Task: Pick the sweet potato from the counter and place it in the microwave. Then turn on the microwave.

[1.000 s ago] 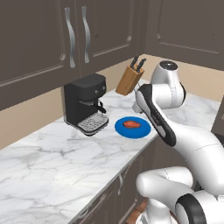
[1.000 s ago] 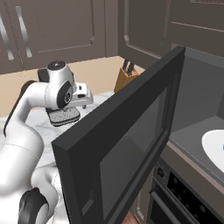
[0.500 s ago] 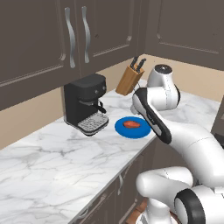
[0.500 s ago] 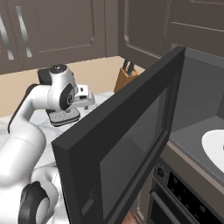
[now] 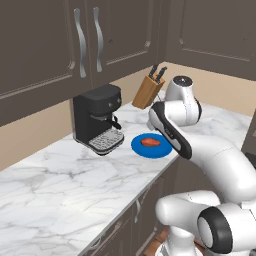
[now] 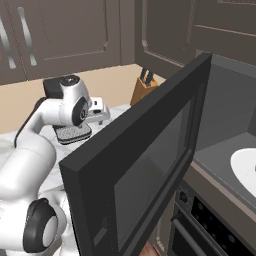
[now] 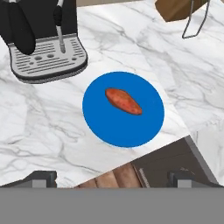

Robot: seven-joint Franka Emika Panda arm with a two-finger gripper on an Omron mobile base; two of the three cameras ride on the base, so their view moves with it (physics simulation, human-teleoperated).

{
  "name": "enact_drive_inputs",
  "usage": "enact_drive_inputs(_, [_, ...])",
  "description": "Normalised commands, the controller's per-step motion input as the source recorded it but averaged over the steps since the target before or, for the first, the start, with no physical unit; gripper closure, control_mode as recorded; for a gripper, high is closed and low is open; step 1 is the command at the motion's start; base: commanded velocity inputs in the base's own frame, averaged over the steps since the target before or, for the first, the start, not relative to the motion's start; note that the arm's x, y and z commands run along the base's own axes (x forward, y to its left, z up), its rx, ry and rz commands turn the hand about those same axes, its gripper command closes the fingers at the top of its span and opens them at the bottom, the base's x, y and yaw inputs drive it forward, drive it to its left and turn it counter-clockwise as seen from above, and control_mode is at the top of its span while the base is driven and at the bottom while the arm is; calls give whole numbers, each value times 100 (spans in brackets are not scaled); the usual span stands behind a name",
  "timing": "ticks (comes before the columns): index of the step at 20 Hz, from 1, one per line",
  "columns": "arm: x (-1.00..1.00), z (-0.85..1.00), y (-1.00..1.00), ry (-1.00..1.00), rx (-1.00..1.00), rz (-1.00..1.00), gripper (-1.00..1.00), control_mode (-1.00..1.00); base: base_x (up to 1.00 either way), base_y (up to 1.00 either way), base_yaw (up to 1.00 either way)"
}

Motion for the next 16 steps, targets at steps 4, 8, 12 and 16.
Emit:
enact_drive_inputs(4, [21, -11, 0, 0, 0, 0, -100, -100, 0, 0, 0])
enact_drive_inputs(8, [23, -11, 0, -2, 0, 0, -100, -100, 0, 0, 0])
enact_drive_inputs(12, [24, -11, 0, -3, 0, 1, -100, -100, 0, 0, 0])
enact_drive_inputs(16, [24, -11, 0, -3, 0, 2, -100, -100, 0, 0, 0])
